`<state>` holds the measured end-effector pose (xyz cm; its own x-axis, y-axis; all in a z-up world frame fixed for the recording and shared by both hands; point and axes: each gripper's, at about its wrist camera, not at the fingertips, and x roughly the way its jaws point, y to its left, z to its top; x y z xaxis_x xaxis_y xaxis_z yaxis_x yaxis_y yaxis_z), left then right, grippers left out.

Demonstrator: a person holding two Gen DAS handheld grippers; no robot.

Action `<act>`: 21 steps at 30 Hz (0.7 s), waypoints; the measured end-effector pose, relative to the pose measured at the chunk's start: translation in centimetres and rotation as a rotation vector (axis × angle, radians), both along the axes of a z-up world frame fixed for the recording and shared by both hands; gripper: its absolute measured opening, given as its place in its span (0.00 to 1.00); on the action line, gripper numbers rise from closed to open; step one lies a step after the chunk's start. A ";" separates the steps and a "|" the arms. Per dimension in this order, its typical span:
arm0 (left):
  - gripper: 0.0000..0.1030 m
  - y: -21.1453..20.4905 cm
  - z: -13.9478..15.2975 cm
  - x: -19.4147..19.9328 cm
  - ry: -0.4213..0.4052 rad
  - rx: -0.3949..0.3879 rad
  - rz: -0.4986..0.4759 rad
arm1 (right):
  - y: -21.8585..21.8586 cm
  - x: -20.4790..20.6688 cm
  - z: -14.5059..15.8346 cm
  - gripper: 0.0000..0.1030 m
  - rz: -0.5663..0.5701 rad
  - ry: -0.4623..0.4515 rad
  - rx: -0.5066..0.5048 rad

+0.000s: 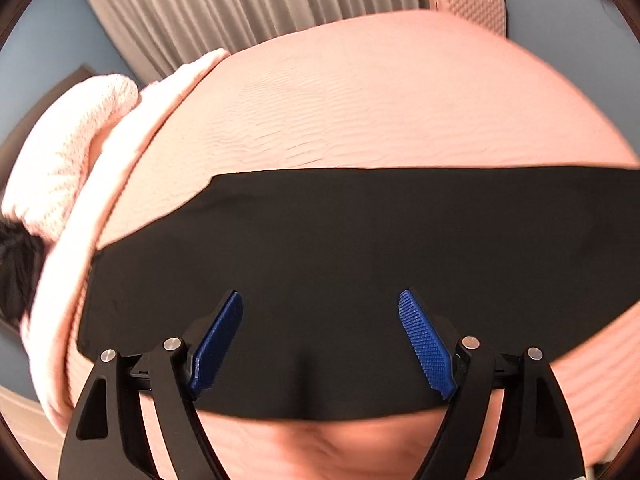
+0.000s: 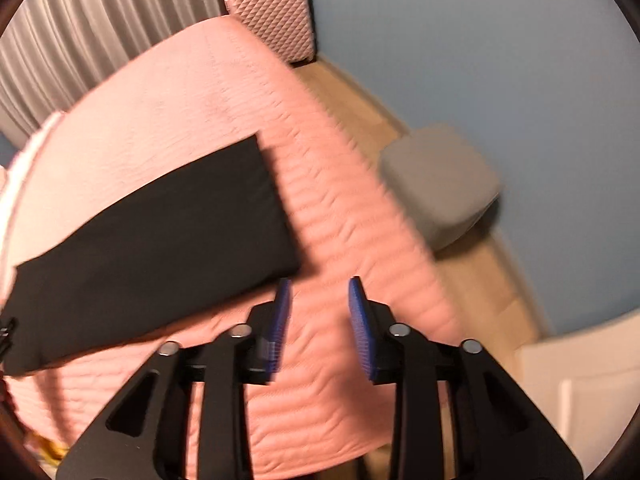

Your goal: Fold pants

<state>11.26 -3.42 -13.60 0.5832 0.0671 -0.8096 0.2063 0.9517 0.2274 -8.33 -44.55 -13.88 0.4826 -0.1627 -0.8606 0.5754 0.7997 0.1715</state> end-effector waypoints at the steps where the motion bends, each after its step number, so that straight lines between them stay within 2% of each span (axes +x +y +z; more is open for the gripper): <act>1: 0.78 -0.6 0.7 -0.8 0.003 -0.029 0.002 | 0.8 0.3 -0.8 0.52 0.003 -0.017 0.035; 2: 0.79 -1.1 1.3 -1.4 0.003 -0.045 -0.003 | 0.8 1.7 -1.4 0.57 0.009 -0.030 0.067; 7: 0.83 -3.5 3.9 -5.0 -0.049 -0.045 -0.056 | 0.9 2.8 -4.9 0.57 -0.010 -0.134 0.254; 10: 0.83 -4.1 4.1 -6.1 -0.040 -0.054 -0.057 | 0.0 3.3 -6.3 0.59 -0.059 -0.212 0.317; 12: 0.83 -4.4 3.9 -6.3 -0.029 -0.058 -0.050 | -0.6 3.5 -7.0 0.63 -0.082 -0.256 0.354; 15: 0.83 -4.5 3.3 -6.5 -0.015 -0.068 -0.027 | -1.9 4.1 -7.9 0.63 -0.127 -0.335 0.419; 21: 0.83 -3.6 1.7 -6.2 0.040 -0.088 0.011 | -3.5 4.6 -8.9 0.63 -0.161 -0.461 0.484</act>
<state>5.04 -7.06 -11.85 0.5495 0.0011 -0.8355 0.2029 0.9699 0.1348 -3.69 -48.03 -22.77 0.8190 0.0880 -0.5670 0.4633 0.4817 0.7439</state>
